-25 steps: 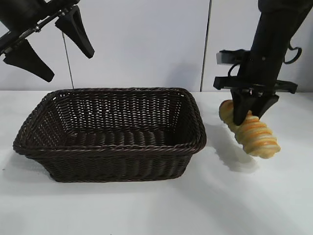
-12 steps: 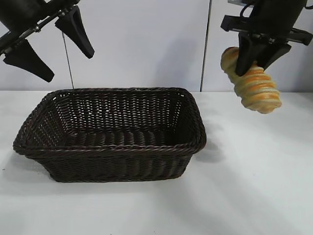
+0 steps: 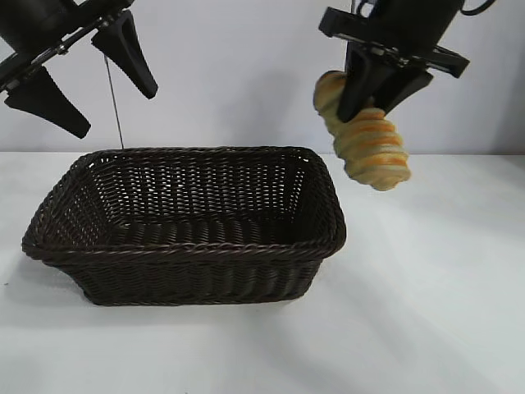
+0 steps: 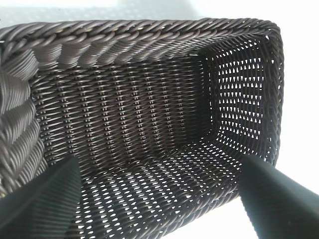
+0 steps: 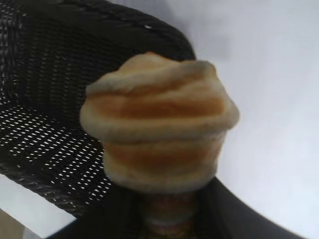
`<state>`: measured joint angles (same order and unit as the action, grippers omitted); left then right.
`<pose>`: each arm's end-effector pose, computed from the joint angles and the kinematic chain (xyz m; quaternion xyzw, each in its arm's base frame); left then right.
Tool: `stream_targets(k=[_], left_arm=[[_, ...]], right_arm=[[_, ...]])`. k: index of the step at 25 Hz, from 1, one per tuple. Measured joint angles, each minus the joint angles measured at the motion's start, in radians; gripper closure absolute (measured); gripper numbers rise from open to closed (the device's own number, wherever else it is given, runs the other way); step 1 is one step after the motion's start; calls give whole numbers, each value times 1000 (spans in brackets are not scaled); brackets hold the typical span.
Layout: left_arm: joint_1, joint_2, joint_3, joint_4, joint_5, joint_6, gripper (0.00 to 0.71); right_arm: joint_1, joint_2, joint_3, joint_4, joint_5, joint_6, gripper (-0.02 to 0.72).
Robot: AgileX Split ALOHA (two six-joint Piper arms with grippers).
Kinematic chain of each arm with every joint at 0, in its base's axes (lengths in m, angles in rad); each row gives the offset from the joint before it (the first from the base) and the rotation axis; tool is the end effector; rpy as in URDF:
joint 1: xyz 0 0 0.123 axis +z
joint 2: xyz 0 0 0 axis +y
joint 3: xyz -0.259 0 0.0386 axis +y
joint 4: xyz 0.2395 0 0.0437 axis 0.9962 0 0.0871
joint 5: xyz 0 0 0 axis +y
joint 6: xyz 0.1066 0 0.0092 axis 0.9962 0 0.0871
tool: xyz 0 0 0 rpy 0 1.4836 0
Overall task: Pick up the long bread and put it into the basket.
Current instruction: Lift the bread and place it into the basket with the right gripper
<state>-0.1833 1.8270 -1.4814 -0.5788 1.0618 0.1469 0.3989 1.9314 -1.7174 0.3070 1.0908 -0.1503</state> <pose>0.3578 -0.1184 0.2348 0.0509 0.9555 -0.2668 0.1149 0.3651 0.1850 0.2475 -0.2198 0.9488 0.1663 0.1542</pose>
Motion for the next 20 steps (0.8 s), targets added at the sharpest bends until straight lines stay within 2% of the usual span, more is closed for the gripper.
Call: stream_targets(k=[7, 12, 20], left_arm=[[0, 0, 0, 0, 0, 0, 86], [0, 0, 0, 0, 0, 0, 86], [0, 0, 0, 0, 1, 0, 86]], right_arm=[[70, 4, 0, 0, -94, 19, 482], [105, 66, 0, 4, -124, 19, 482], [105, 146, 0, 2, -158, 39, 479]])
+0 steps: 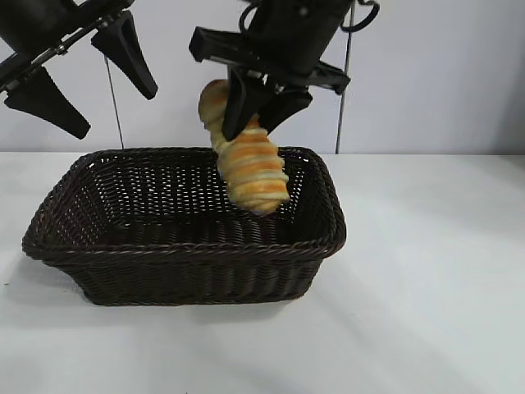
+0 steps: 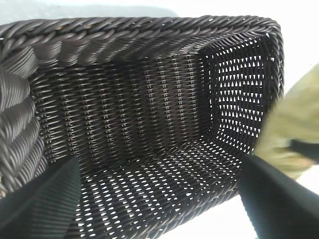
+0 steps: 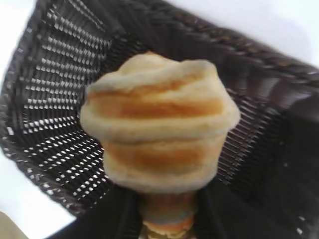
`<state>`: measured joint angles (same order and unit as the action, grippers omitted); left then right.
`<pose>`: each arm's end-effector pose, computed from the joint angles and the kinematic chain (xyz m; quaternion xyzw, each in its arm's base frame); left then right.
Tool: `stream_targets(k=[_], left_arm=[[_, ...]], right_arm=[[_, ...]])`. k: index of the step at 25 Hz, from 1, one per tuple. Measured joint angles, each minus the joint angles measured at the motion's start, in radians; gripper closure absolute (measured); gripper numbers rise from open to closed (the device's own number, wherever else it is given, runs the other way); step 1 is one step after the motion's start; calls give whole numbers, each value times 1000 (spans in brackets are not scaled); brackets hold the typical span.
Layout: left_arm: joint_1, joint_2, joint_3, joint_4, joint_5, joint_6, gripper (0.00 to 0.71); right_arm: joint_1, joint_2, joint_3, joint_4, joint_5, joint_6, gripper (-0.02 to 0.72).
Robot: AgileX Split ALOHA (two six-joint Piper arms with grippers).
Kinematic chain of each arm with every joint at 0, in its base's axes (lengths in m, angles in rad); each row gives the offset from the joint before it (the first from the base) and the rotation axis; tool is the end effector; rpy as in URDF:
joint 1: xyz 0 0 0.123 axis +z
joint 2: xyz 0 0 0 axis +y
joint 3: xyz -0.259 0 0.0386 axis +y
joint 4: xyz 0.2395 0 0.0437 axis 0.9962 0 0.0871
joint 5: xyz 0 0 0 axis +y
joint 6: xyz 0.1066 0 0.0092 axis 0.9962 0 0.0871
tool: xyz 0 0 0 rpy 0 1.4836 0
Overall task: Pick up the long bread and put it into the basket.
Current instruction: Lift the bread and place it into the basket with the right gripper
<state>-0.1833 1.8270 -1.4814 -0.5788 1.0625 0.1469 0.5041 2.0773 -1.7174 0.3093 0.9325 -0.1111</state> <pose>0.3578 -0.1184 0.2348 0.0510 0.9556 -0.2668 0.1146 0.3710 0.2346 0.1913 -0.2296 0.9465 0.1707 0.1491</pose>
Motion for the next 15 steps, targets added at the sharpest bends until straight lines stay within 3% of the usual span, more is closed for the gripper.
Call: stream_targets(k=[3, 11, 15], left_arm=[[0, 0, 0, 0, 0, 4, 86], [0, 0, 0, 1, 0, 5, 86], [0, 0, 0, 1, 0, 5, 86]], right_arm=[[0, 0, 0, 1, -10, 10, 426], [0, 0, 0, 1, -10, 10, 172], [0, -12, 0, -13, -7, 10, 127]])
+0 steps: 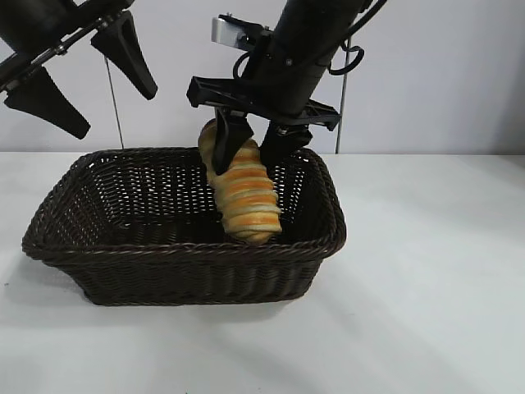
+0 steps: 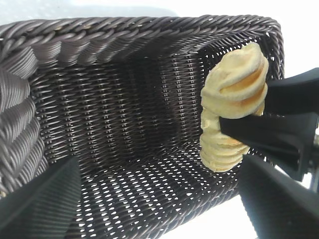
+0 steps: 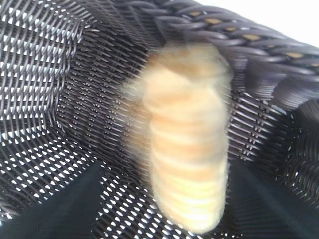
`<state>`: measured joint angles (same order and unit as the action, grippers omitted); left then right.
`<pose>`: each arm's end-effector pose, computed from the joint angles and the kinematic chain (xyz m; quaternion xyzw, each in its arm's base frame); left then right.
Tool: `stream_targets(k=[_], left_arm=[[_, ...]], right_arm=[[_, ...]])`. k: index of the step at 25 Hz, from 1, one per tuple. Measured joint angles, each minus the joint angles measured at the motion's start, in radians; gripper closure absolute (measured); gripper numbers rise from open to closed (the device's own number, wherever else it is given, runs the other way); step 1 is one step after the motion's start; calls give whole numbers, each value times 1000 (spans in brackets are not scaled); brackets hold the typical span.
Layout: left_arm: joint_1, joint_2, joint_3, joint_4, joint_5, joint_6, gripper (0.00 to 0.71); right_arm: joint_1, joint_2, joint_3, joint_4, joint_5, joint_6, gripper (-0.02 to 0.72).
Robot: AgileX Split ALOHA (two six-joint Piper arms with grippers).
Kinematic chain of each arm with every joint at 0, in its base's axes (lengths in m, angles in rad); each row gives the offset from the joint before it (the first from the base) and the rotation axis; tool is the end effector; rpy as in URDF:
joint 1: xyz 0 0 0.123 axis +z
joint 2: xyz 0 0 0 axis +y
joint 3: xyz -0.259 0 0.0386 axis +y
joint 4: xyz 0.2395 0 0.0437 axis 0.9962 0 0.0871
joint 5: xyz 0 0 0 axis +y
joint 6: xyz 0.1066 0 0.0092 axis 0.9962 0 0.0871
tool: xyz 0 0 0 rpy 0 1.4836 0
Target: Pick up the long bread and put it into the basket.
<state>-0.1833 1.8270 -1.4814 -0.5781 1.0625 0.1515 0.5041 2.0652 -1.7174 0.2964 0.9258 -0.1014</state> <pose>0.3578 -0.1183 0.2347 0.0533 0.9555 -0.2662 0.1152 0.3714 0.2334 0.1965 -0.2278 0.9459 0.1679 0.1586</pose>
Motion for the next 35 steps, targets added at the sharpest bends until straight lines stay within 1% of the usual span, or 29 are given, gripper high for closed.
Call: stream_targets(k=[5, 16, 19, 24, 27, 35], left_arm=[[0, 0, 0, 0, 0, 0, 86], [0, 0, 0, 0, 0, 0, 86], [0, 0, 0, 0, 0, 0, 86], [0, 0, 0, 0, 0, 0, 86], [0, 0, 0, 0, 0, 0, 86], [0, 0, 0, 0, 0, 0, 86]], right_arm=[[-7, -45, 0, -33, 41, 0, 122], [-120, -182, 0, -35, 115, -6, 122], [-144, -206, -9, -26, 152, -8, 122], [-166, -208, -87, 3, 219, -8, 122], [-166, -210, -106, 13, 228, -8, 122], [-166, -210, -106, 14, 232, -8, 122]])
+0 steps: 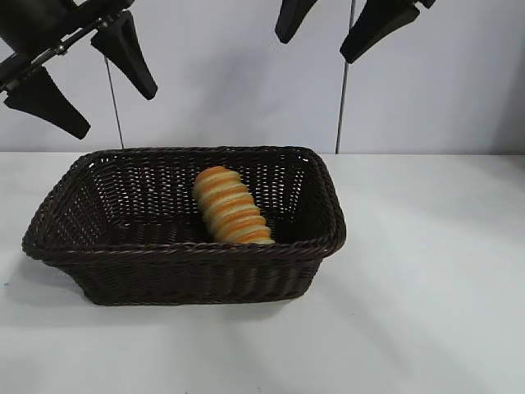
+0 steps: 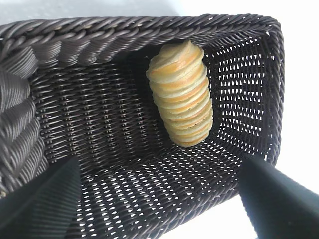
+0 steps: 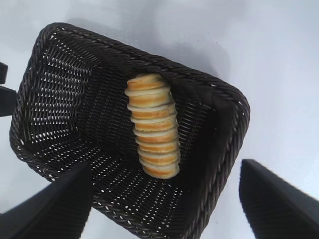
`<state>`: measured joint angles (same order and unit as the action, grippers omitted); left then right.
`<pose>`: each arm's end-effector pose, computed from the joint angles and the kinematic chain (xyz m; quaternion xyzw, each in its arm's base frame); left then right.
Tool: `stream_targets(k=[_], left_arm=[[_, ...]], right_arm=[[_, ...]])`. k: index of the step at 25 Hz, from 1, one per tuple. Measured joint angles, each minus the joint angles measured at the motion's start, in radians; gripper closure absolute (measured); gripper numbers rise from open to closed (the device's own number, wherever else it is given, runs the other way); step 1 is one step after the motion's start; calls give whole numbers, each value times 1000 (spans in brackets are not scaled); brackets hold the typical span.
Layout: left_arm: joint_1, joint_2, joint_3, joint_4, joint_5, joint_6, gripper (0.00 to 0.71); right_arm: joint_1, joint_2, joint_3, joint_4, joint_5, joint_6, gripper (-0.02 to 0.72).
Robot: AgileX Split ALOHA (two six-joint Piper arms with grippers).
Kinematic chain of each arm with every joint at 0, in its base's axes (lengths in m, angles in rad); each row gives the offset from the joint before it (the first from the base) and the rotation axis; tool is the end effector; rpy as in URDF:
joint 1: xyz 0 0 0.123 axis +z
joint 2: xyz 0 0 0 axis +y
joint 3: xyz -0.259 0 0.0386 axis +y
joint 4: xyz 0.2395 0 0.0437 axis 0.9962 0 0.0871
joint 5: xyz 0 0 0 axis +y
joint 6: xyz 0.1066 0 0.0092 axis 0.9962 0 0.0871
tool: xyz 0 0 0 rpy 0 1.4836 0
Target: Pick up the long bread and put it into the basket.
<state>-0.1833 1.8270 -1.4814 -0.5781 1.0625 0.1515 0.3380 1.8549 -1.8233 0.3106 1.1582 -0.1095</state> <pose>0.3578 -0.1183 0.2347 0.0533 0.9555 -0.2662 0.1152 0.3659 0.1604 0.3061 -0.1865 0.9432 0.1774 0.2103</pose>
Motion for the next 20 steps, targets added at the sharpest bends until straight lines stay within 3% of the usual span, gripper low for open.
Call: stream_targets(k=[20], left_arm=[[0, 0, 0, 0, 0, 0, 86]], right_arm=[[0, 0, 0, 0, 40, 0, 122]])
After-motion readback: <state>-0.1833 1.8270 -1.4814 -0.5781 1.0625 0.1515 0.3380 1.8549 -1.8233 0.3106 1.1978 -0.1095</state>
